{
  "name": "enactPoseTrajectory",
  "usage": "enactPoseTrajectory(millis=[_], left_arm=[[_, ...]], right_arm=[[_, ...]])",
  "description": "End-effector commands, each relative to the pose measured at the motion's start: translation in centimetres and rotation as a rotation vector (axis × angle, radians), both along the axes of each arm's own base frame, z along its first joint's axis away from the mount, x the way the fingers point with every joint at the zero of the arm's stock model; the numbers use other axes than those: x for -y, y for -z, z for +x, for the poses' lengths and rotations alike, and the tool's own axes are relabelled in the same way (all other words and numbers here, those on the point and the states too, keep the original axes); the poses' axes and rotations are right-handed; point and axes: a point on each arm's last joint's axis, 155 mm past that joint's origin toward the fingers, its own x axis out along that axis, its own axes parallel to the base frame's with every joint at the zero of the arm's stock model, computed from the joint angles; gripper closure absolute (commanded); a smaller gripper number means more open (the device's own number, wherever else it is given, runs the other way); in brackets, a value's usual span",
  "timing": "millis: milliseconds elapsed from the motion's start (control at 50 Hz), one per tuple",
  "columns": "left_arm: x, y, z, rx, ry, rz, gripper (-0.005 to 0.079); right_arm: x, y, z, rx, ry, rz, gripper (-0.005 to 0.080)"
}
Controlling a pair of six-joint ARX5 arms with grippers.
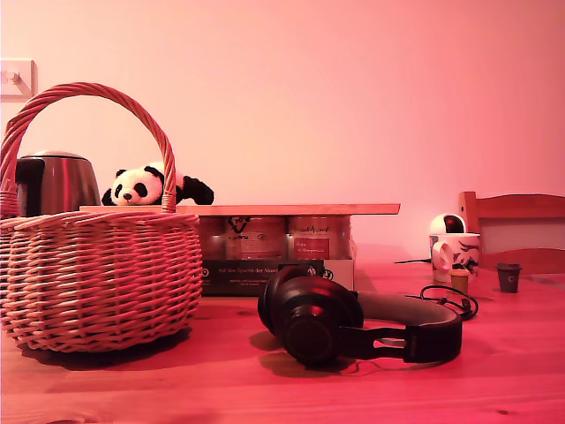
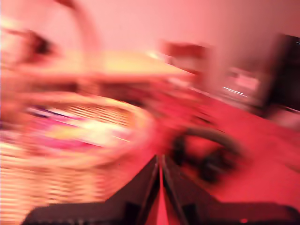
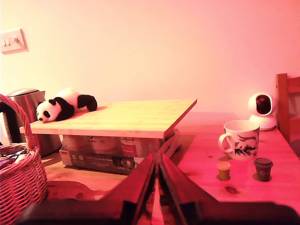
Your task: Pick up the headphones and place it on the shelf behind you
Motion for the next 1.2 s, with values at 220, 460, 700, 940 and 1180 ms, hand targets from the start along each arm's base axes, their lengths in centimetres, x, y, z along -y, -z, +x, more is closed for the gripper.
enactPoseTrajectory(millis=[220, 460, 700, 940, 1180], left_arm=[[2.4, 1.3, -2.0, -0.031, 0.153, -0.006, 0.0762], [3.2, 1.3, -2.7, -0.028, 0.198, -0.003, 0.0762], [4.0, 1.3, -3.5, -0.030, 0.245, -0.004, 0.0762], [4.8, 1.2, -4.4, -0.028, 0.298, -0.003, 0.0762], [5.5, 1.0, -5.2, -0.010, 0.344, -0.002, 0.0762]], right_arm=[[-0.4, 0.9, -0.1, -0.072, -0.030, 0.090, 0.0764], [-1.0, 0.6, -0.7, -0.114, -0.061, 0.093, 0.0764], [-1.5, -0.1, -2.3, -0.256, -0.087, 0.096, 0.0763], [-2.7, -1.4, -3.3, -0.466, -0.144, 0.199, 0.0763], [-4.6, -0.2, -3.2, -0.835, -0.220, 0.278, 0.0750]])
